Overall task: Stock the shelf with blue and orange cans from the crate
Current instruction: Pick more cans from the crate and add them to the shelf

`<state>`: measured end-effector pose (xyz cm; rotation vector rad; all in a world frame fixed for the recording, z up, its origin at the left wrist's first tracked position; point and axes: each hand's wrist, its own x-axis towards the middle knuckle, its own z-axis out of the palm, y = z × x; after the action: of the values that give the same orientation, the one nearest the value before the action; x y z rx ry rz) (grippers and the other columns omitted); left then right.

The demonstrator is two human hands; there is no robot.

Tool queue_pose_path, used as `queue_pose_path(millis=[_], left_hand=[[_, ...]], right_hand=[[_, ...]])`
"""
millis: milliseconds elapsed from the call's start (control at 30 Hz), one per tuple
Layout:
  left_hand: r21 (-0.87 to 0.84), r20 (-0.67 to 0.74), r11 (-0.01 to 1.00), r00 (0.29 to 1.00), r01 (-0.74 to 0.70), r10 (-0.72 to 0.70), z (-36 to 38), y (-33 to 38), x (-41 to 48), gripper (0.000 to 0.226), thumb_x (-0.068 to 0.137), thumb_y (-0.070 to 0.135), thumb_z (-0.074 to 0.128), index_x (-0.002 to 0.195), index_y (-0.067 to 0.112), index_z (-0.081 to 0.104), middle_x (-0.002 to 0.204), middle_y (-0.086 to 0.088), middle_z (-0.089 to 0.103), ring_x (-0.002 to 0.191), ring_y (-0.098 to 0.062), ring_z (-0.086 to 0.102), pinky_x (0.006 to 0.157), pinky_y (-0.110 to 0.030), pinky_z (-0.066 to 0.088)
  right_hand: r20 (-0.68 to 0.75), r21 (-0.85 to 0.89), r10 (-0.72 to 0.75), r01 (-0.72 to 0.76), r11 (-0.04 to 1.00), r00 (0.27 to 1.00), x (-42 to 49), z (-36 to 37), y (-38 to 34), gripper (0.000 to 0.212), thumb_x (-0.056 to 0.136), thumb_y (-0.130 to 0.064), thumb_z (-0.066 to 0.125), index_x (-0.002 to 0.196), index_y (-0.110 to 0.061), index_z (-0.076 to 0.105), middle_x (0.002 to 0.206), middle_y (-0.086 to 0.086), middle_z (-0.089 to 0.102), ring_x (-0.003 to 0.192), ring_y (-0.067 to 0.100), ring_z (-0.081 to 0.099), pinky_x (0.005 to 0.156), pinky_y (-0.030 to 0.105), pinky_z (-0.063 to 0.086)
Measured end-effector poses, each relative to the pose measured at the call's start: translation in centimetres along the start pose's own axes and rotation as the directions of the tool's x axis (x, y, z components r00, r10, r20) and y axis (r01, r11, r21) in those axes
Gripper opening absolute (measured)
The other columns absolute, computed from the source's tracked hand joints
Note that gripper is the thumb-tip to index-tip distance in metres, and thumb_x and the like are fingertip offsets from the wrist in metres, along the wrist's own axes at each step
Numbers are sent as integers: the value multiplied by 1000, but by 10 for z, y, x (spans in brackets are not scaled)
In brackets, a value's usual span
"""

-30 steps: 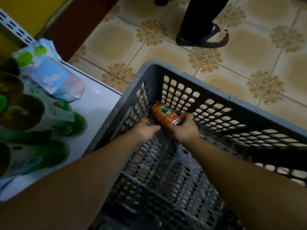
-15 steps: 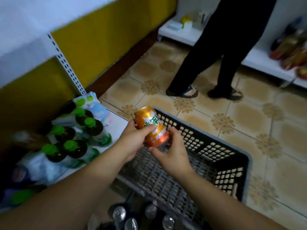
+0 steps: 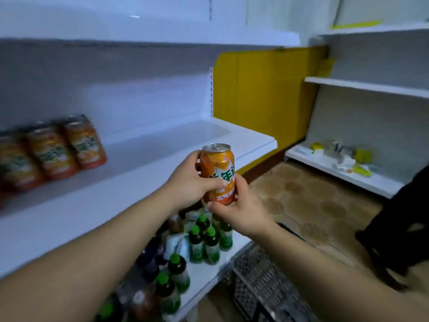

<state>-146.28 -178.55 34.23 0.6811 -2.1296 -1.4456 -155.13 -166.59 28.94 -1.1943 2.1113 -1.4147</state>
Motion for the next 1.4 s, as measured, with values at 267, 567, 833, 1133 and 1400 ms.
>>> queue_pose_path(millis=[267,567,833,1133,1400], left_hand=[[48,-296,999,955,-3,18,-140,-1,-95,81,67,4,82,130,32,40,122,1,56,107,-19,61,89,-40,54],[84,-450,990,891,112,-63,-230,-35,-157,102,73,1,77,149,35,18,134,5,46,120,-14,48,103,-40,40],[475,-441,859,896,192,44,-254,-43,-144,92,70,21,83,142,30,28,142,-3,39,125,-20,44,105,-37,39],[910,-409,156,895,385,178,-291,-39,-117,93,74,56,68,148,20,24,156,0,19,146,-23,6,119,-49,3],[835,-522,270,846,480,109,-306,-51,-104,92,76,49,71,149,29,19,157,1,20,145,-25,13,115,-54,9]], right_hand=[[303,-86,-171,205,975,938,-9,101,-108,67,78,-46,73,134,-27,40,121,-4,61,107,17,60,85,31,48],[493,-518,-155,432,738,856,6,178,-132,82,85,-70,48,145,-16,36,147,6,43,132,26,41,108,40,34],[545,-626,-104,486,610,832,35,210,-141,77,84,-78,24,132,-22,47,140,7,45,130,30,38,107,52,28],[582,-625,-125,540,564,804,42,215,-136,73,88,-73,20,145,-29,30,159,6,19,145,28,15,113,53,15],[580,-605,-148,546,580,801,42,216,-134,71,88,-73,21,144,-30,31,159,5,19,146,28,13,115,53,13]])
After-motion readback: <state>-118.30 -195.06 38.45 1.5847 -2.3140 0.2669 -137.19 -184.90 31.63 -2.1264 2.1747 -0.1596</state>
